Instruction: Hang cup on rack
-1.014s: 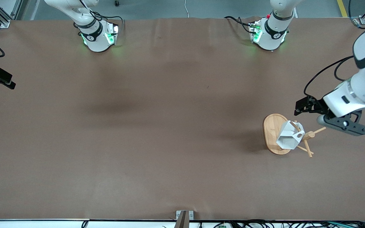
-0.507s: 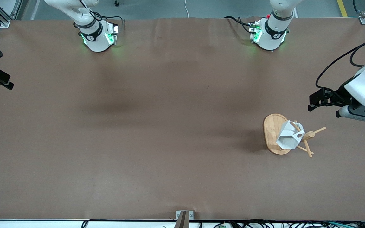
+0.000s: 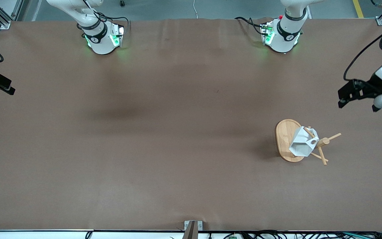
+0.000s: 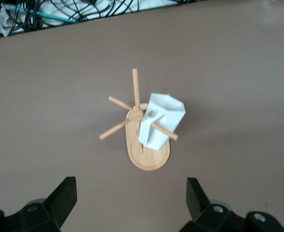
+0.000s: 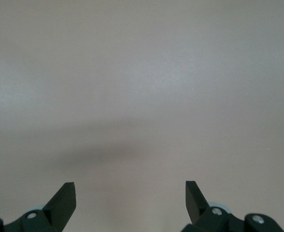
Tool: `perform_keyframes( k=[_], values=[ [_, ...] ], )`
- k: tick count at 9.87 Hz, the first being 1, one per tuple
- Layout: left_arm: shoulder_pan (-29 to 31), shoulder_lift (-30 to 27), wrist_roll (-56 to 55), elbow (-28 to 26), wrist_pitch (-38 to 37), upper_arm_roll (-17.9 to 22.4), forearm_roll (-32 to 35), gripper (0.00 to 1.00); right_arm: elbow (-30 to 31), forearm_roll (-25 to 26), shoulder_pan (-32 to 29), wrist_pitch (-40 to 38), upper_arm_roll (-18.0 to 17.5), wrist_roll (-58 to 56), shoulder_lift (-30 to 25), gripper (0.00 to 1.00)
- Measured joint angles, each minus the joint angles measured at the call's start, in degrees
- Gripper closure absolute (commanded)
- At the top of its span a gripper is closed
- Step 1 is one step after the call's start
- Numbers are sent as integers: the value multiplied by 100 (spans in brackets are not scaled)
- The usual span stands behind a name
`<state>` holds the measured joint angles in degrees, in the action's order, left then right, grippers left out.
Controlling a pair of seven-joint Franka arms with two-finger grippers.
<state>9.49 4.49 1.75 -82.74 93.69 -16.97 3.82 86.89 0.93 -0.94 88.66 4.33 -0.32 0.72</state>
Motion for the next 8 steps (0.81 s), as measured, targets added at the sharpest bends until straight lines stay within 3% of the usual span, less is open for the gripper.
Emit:
perform_keyframes(
  k=[3, 6, 8],
  values=[
    [-1172, -531, -115, -513, -177, 1071, -253, 0, 0, 0, 0, 0, -3, 0, 1, 0],
    [-1245, -1162, -117, -1303, -180, 1218, -359, 0, 0, 0, -2, -5, 0, 0, 2, 0],
    [-1240, -1315, -118, -1460, -218, 1236, -359, 0, 0, 0, -10, -8, 2, 0, 2, 0]
  ],
)
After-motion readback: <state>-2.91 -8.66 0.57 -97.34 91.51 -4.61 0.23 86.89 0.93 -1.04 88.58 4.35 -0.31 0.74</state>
